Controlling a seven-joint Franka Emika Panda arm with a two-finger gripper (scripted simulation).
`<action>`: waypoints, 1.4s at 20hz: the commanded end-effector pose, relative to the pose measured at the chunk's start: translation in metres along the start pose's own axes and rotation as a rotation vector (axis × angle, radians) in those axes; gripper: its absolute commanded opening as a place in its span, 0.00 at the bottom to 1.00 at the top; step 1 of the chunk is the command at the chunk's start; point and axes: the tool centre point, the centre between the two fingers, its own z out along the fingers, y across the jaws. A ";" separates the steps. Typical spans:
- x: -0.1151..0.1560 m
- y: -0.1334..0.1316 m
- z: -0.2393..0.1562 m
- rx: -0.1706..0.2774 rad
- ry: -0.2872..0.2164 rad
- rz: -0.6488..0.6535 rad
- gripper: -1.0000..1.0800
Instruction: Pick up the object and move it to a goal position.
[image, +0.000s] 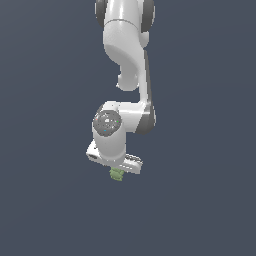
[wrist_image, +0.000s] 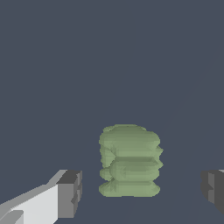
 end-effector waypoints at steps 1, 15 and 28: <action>-0.001 0.000 0.012 0.000 -0.001 0.001 0.96; 0.000 0.000 0.041 0.000 -0.001 0.002 0.00; -0.002 0.002 0.041 0.000 -0.001 0.002 0.00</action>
